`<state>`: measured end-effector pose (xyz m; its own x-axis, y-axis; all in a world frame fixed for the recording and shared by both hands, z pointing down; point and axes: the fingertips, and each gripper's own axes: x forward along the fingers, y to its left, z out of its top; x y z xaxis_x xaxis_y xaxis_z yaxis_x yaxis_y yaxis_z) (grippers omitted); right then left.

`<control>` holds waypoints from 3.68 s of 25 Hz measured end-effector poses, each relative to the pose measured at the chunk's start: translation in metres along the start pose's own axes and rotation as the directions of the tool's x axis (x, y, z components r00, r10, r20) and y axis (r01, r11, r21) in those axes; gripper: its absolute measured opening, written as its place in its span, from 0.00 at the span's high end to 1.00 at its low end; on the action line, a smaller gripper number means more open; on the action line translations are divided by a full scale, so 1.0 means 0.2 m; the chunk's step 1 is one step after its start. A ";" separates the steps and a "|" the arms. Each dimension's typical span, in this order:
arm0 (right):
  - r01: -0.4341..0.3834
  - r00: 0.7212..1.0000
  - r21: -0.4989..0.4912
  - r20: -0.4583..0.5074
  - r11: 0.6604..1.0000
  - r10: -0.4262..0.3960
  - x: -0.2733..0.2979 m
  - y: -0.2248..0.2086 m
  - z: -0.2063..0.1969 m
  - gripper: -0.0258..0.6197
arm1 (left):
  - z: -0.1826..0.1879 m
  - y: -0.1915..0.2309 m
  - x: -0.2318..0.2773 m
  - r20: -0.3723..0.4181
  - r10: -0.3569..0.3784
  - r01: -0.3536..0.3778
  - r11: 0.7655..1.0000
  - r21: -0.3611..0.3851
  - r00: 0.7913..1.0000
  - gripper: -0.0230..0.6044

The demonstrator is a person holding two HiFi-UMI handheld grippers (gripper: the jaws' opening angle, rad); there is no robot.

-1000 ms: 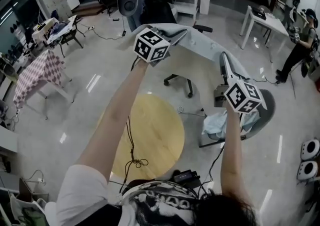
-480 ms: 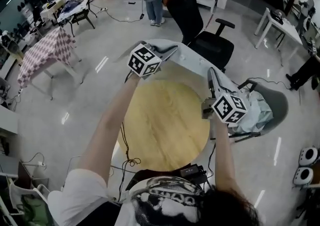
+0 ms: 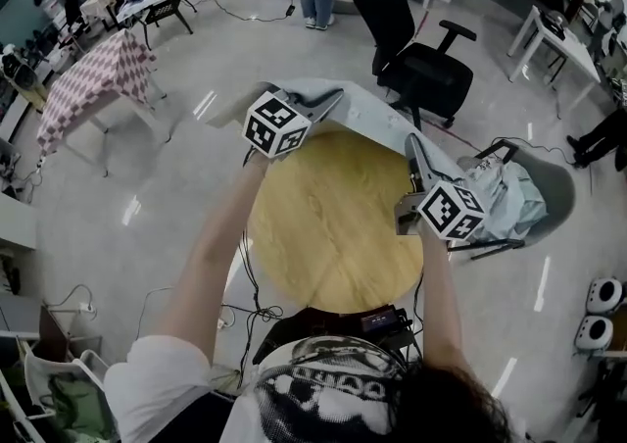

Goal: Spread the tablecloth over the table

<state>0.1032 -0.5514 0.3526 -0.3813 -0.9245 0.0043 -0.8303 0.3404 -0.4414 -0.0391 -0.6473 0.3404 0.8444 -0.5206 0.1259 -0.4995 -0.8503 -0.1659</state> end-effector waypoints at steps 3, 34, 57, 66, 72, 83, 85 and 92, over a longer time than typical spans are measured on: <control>0.001 1.000 0.025 -0.023 1.000 0.000 -0.07 0.05 -0.12 0.86 | -0.07 -0.08 -0.12 0.016 0.005 -0.005 0.999 -0.044 1.000 0.87; -0.163 0.940 0.342 -0.232 0.926 0.251 -1.22 0.25 -0.88 0.89 | -0.54 -1.30 -0.98 -0.048 0.265 -0.254 0.838 -0.483 0.963 0.86; 0.022 0.878 0.442 -0.437 0.897 0.194 -1.57 0.36 -1.60 0.88 | -1.15 -1.68 -1.36 -0.257 0.247 -0.351 0.757 -0.551 0.934 0.85; 0.125 0.837 0.353 -0.539 0.927 0.092 -1.59 0.39 -1.92 0.89 | -1.50 -1.75 -1.48 -0.362 0.184 -0.359 0.784 -0.507 0.914 0.85; 0.200 0.827 0.352 -0.562 0.915 0.035 -1.58 0.37 -2.05 0.90 | -1.69 -1.75 -1.47 -0.413 0.176 -0.389 0.764 -0.515 0.893 0.85; 0.282 0.846 0.412 -0.532 0.866 -0.022 -1.62 0.31 -2.16 0.85 | -1.81 -1.76 -1.45 -0.413 0.173 -0.398 0.730 -0.556 0.894 0.84; 0.297 0.840 0.423 -0.542 0.856 -0.024 -1.65 0.31 -2.19 0.83 | -1.82 -1.76 -1.45 -0.406 0.168 -0.393 0.718 -0.575 0.899 0.84; 0.321 0.825 0.432 -0.565 0.843 -0.025 -1.79 0.38 -2.24 0.77 | -1.81 -1.81 -1.51 -0.428 0.095 -0.360 0.717 -0.597 0.899 0.74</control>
<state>-0.0048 -0.1171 0.7195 -0.5235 -0.6739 0.5214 -0.6465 -0.0844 -0.7582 -0.1826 -0.2107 0.7157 0.6290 -0.5815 0.5160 -0.7774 -0.4683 0.4199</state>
